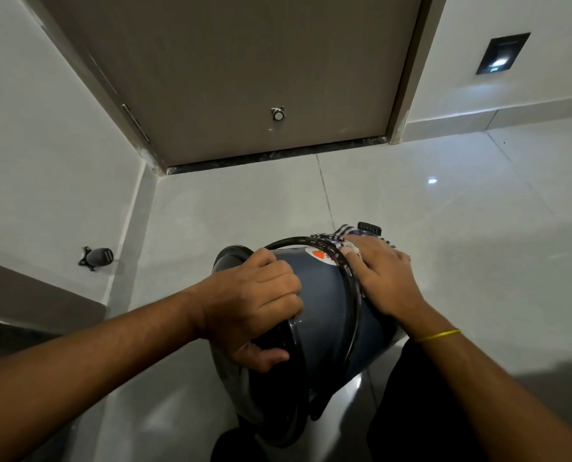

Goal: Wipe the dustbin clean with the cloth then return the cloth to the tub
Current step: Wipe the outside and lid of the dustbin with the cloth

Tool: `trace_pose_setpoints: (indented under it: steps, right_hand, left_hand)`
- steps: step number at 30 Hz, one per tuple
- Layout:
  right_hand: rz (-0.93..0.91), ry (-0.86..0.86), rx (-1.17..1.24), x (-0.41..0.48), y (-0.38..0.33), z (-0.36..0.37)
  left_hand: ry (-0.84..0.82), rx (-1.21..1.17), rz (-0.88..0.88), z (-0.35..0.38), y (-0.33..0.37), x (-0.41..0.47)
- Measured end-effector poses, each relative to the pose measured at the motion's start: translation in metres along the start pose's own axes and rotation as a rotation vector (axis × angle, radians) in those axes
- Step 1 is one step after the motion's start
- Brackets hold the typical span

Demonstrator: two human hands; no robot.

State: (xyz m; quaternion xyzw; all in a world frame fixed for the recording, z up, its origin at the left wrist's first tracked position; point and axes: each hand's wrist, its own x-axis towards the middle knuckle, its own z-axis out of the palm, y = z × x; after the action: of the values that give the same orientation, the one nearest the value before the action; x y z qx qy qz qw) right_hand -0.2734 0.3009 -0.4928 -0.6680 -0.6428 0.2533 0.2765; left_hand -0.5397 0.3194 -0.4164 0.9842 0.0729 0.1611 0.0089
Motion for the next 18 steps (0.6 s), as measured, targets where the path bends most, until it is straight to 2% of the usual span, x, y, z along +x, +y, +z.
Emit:
trace_pose_setpoints:
  steps: [4,7,11,14,18]
  right_hand:
    - [-0.02,-0.04,-0.001,-0.013,-0.013,-0.003]
    - [-0.165,-0.079,0.054,-0.034,-0.041,0.0]
    - [-0.329,-0.118,-0.066,-0.053,-0.073,0.011]
    - [-0.303,-0.112,-0.026,-0.043,-0.074,0.009]
    - [-0.2,-0.057,0.093,-0.031,-0.06,0.008]
  left_hand:
    - [-0.025,0.007,0.042,-0.002,0.002,0.0]
    - [-0.022,0.009,0.087,-0.004,0.004,0.004]
    - [-0.04,-0.001,0.099,-0.009,0.002,0.007]
    - [-0.029,-0.022,0.041,-0.01,0.0,0.007]
    - [0.106,-0.064,-0.112,-0.007,-0.009,0.002]
